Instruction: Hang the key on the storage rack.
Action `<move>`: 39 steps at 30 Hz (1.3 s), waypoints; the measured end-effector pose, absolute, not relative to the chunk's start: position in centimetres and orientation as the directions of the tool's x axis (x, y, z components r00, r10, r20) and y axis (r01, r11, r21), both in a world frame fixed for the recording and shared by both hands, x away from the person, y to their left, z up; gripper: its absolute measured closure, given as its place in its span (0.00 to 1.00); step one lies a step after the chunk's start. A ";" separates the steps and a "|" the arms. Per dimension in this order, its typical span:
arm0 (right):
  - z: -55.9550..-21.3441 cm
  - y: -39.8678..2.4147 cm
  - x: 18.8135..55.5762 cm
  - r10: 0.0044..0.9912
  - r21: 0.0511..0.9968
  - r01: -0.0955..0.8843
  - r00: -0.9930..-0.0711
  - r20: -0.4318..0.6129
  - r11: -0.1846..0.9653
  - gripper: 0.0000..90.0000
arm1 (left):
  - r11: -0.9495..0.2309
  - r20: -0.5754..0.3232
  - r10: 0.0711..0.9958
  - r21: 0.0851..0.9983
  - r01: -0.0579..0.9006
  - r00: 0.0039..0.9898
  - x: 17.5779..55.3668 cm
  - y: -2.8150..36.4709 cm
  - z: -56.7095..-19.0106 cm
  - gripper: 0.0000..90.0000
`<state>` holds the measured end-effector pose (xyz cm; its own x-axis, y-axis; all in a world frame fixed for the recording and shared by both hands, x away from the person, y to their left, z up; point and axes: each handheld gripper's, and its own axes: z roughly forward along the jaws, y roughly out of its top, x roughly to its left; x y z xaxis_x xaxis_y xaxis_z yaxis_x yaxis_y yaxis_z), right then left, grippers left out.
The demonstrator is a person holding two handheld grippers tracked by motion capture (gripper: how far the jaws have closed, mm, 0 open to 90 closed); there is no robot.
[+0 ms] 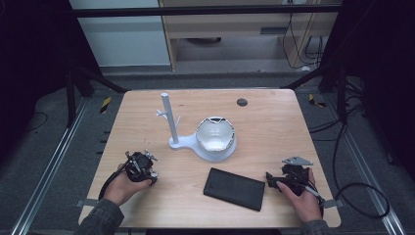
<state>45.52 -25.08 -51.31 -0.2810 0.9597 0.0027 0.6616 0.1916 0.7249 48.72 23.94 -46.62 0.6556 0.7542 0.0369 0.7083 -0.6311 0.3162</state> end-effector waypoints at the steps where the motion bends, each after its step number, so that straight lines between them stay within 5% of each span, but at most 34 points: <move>1: -51.3 -25.1 45.5 0.960 0.725 0.662 -0.281 0.003 0.192 0.00 | -0.634 0.034 0.753 0.308 0.710 0.658 48.8 24.0 -46.6 0.75; 5: -51.3 -25.1 45.5 0.960 0.725 0.662 -0.280 0.004 0.190 0.00 | -0.651 0.023 0.737 0.295 0.700 0.676 49.2 24.3 -46.5 0.88; 24: -51.3 -25.1 45.5 0.960 0.725 0.661 -0.281 0.001 0.193 0.00 | -0.698 0.033 0.699 0.244 0.673 0.714 49.5 24.3 -46.0 0.93; 34: -51.3 -25.1 45.5 0.960 0.724 0.662 -0.280 0.002 0.191 0.00 | -0.676 0.025 0.718 0.262 0.689 0.695 49.6 24.3 -46.5 0.71; 39: -51.3 -25.1 45.5 0.960 0.725 0.662 -0.280 0.002 0.192 0.00 | -0.691 0.004 0.702 0.245 0.680 0.712 49.8 24.2 -46.4 0.89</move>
